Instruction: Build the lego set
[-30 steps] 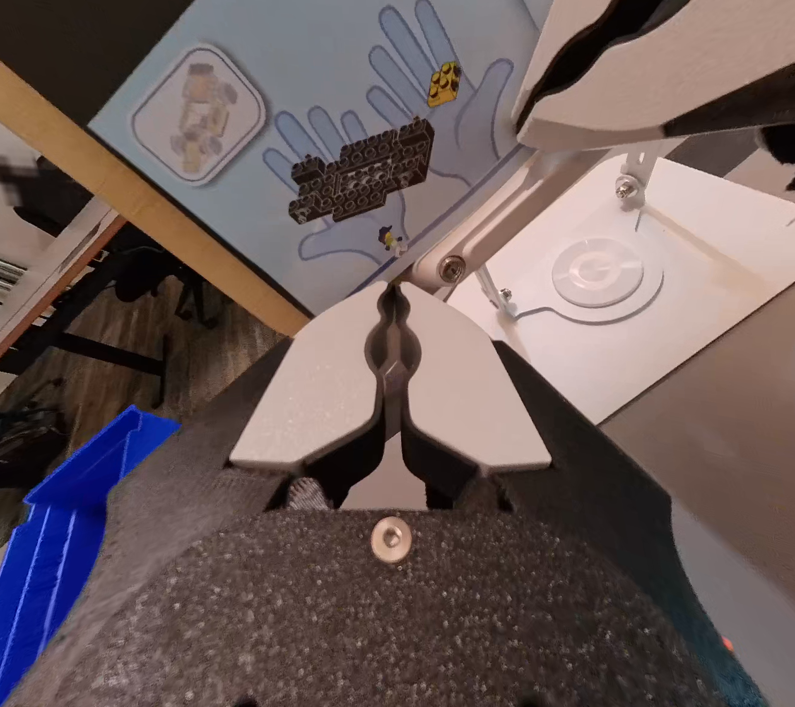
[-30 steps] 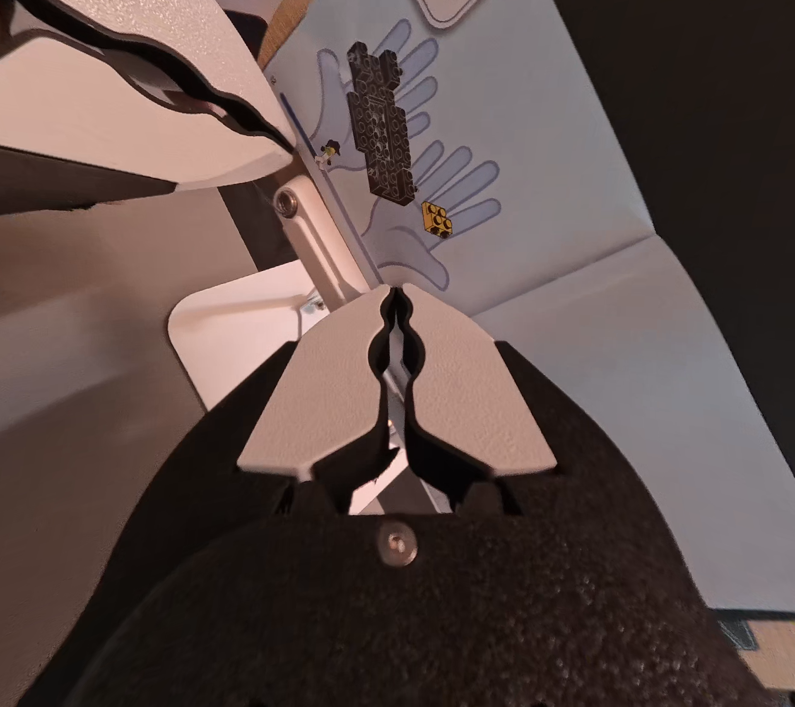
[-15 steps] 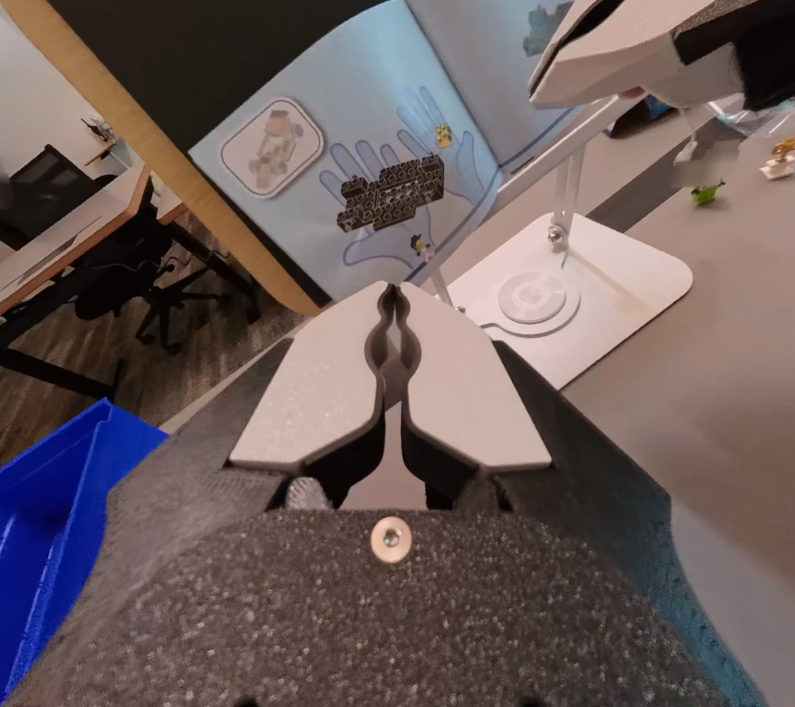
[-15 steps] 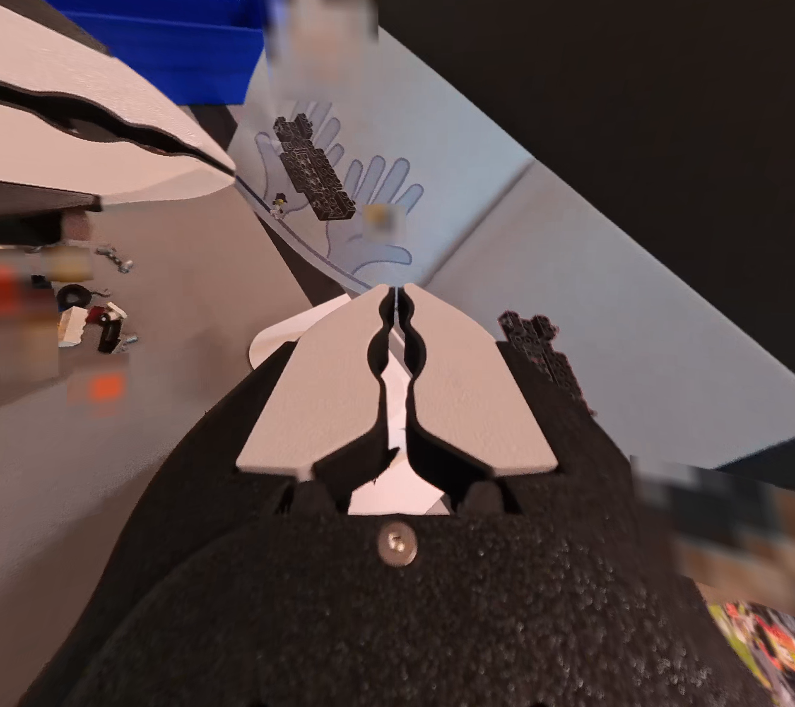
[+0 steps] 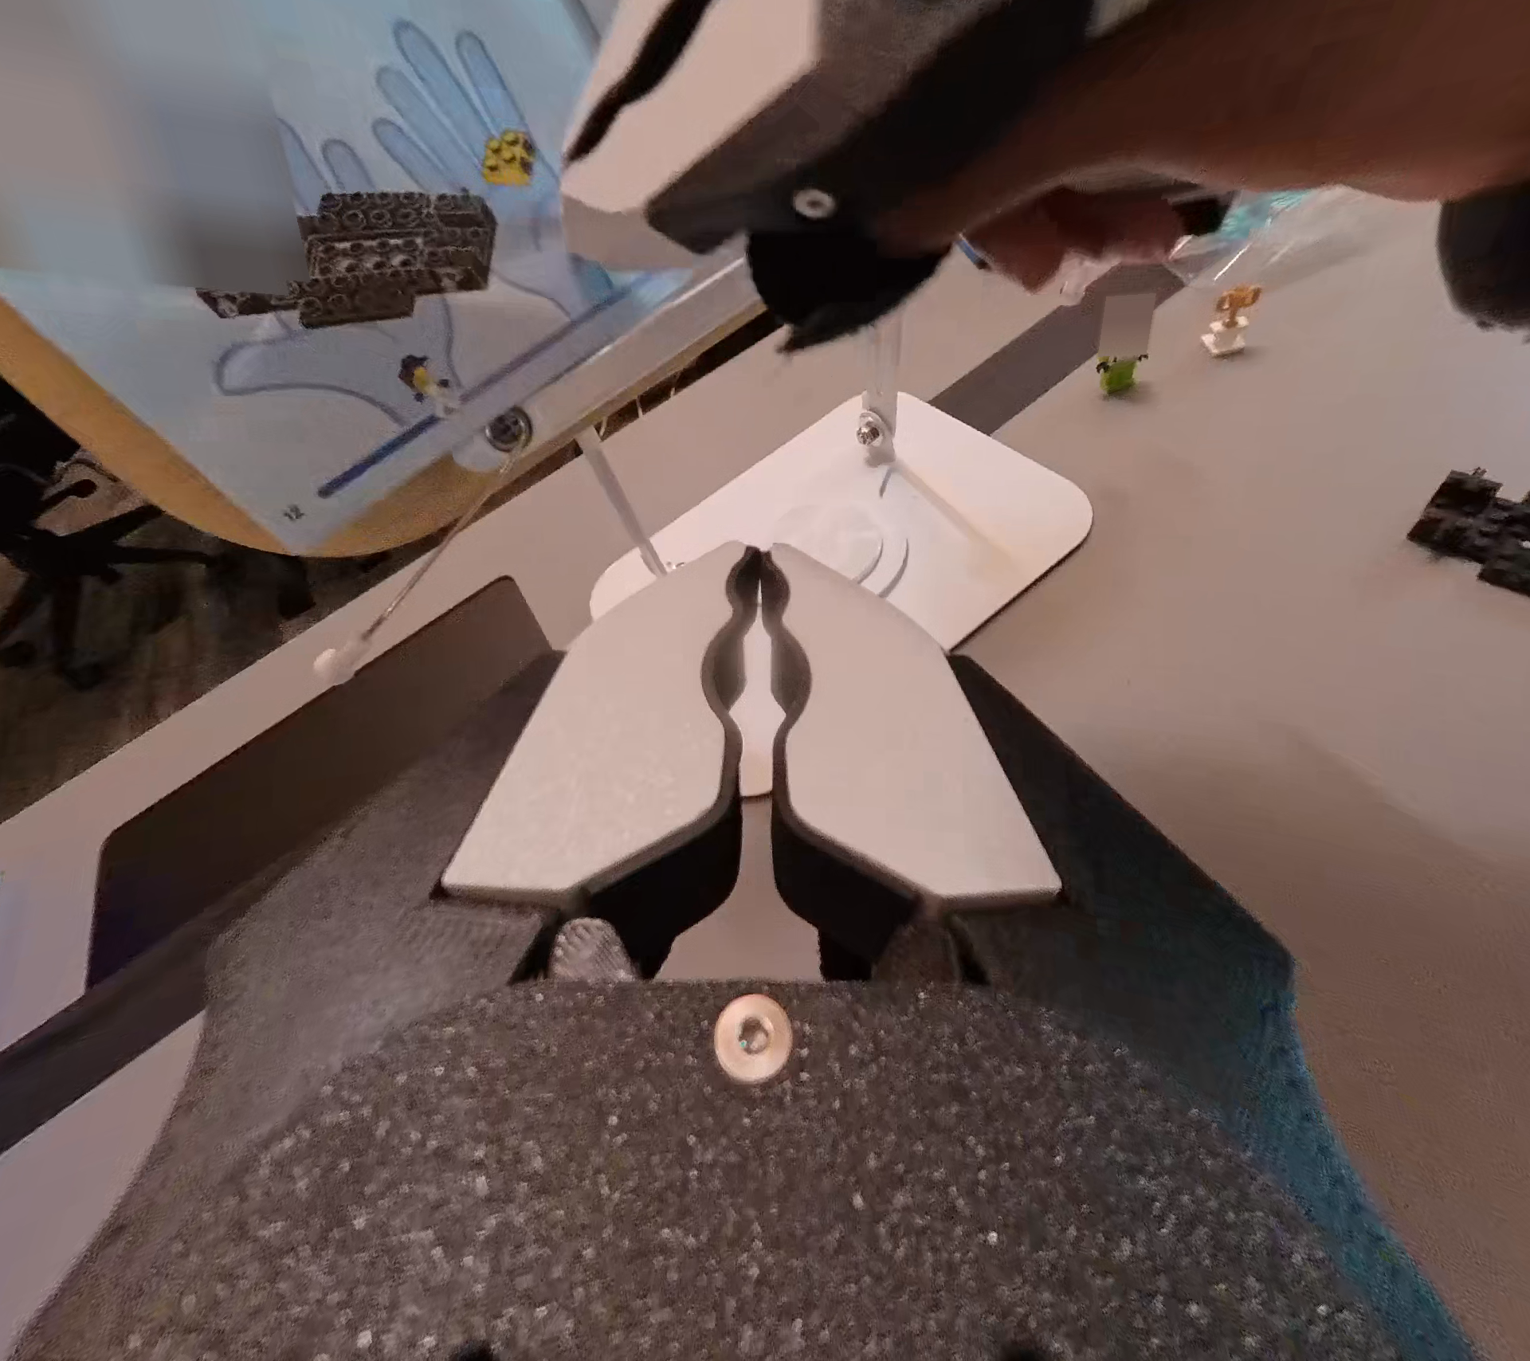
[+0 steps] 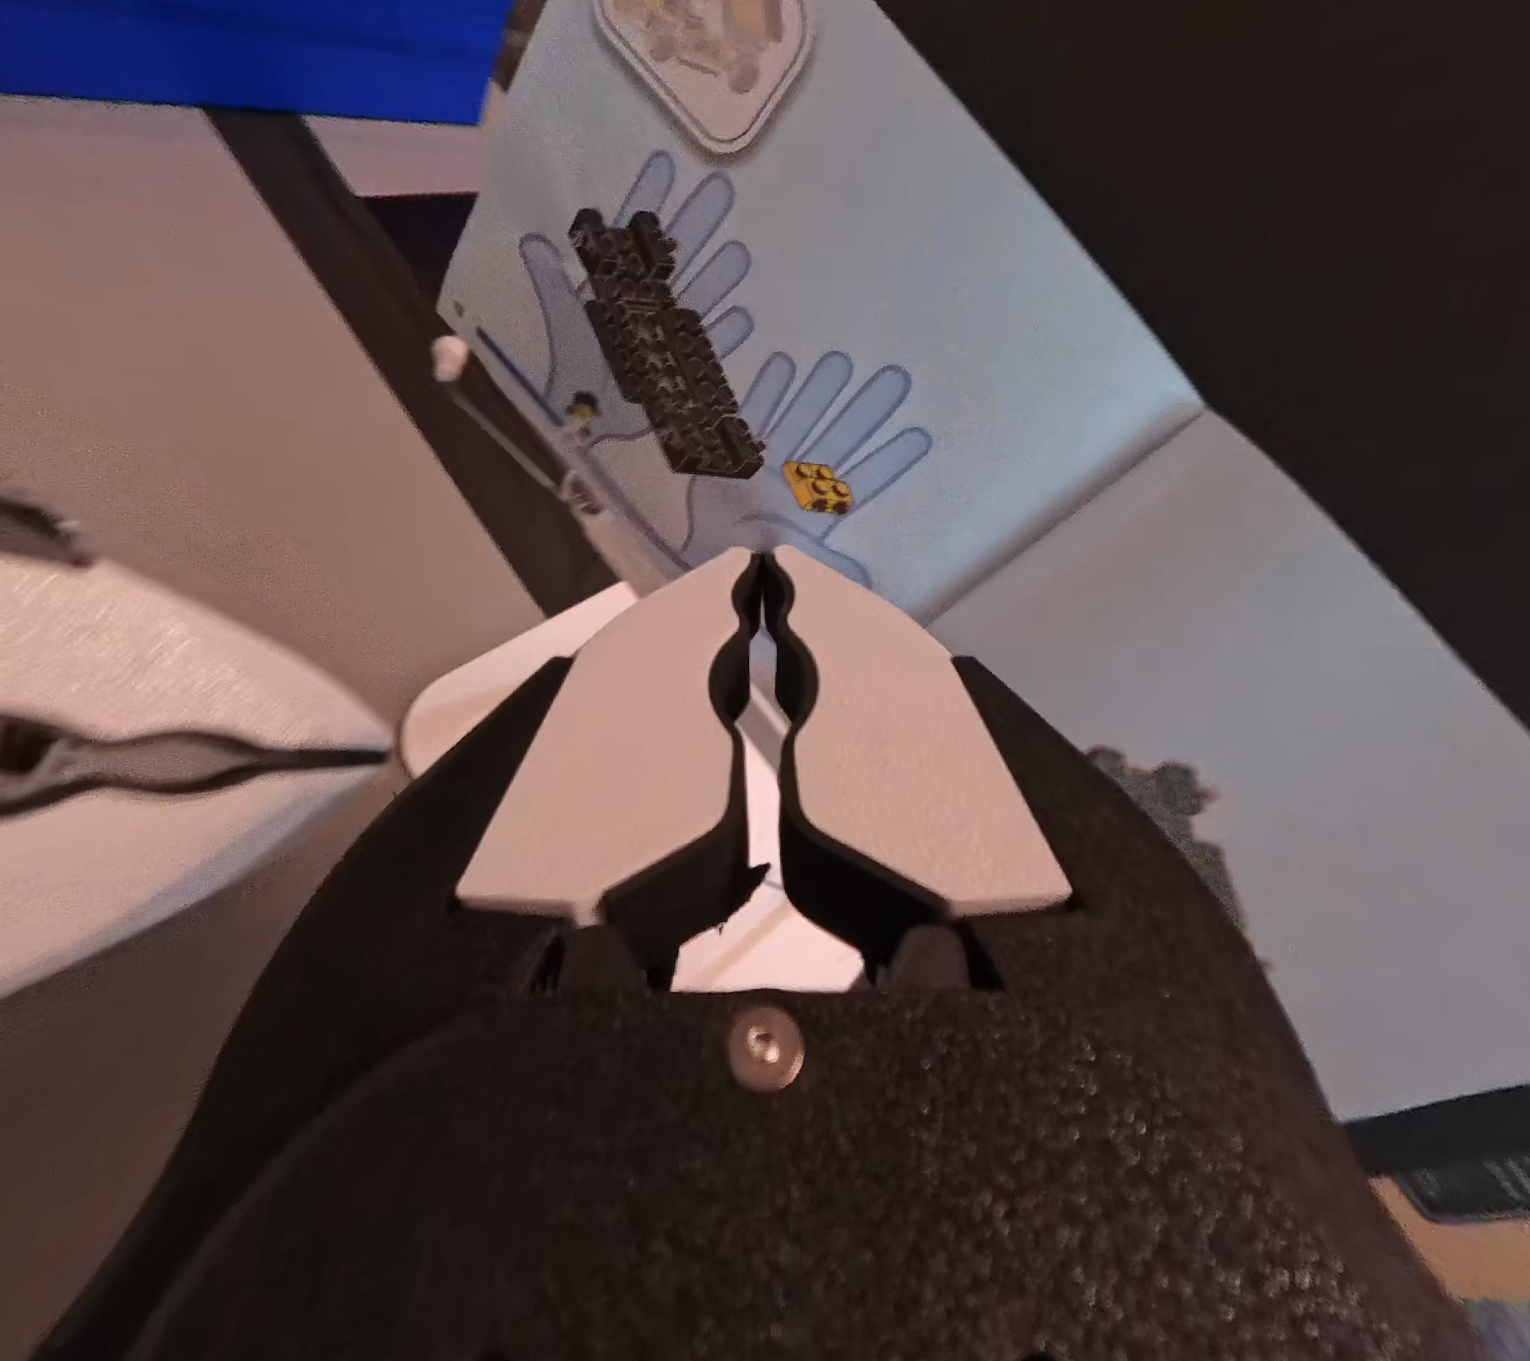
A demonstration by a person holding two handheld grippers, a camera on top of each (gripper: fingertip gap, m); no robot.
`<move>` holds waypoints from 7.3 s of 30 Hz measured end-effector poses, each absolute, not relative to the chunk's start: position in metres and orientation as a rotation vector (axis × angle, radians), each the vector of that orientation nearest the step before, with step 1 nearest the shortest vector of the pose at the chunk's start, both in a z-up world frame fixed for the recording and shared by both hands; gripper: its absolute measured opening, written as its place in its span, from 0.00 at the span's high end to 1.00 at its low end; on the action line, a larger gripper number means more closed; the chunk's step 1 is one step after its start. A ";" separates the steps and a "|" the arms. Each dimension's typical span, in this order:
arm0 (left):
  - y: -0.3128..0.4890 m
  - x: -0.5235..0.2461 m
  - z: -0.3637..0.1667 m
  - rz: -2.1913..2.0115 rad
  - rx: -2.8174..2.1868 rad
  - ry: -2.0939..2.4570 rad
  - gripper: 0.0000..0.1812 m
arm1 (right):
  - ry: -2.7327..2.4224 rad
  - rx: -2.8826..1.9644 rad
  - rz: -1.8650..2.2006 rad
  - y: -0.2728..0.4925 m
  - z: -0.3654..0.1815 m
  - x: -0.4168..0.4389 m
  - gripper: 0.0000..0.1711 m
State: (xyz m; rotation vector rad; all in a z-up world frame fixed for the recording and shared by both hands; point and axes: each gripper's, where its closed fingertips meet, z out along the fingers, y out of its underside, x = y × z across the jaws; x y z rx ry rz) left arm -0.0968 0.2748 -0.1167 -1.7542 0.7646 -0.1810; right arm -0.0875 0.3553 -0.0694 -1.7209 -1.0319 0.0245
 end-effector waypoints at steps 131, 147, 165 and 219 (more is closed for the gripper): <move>0.344 -0.088 -0.076 0.156 -1.575 1.295 0.99 | -0.932 -1.867 0.269 0.354 -0.052 -0.039 1.00; 0.342 -0.087 -0.080 0.340 -1.448 1.644 0.99 | -0.978 -1.761 0.039 0.375 -0.056 -0.038 1.00; 0.344 -0.115 -0.061 0.371 -1.800 1.691 0.97 | -0.714 -1.869 0.234 0.370 -0.063 -0.027 1.00; 0.214 -0.071 -0.148 -0.606 -1.822 0.919 1.00 | -1.009 -1.717 0.107 0.340 -0.063 -0.089 1.00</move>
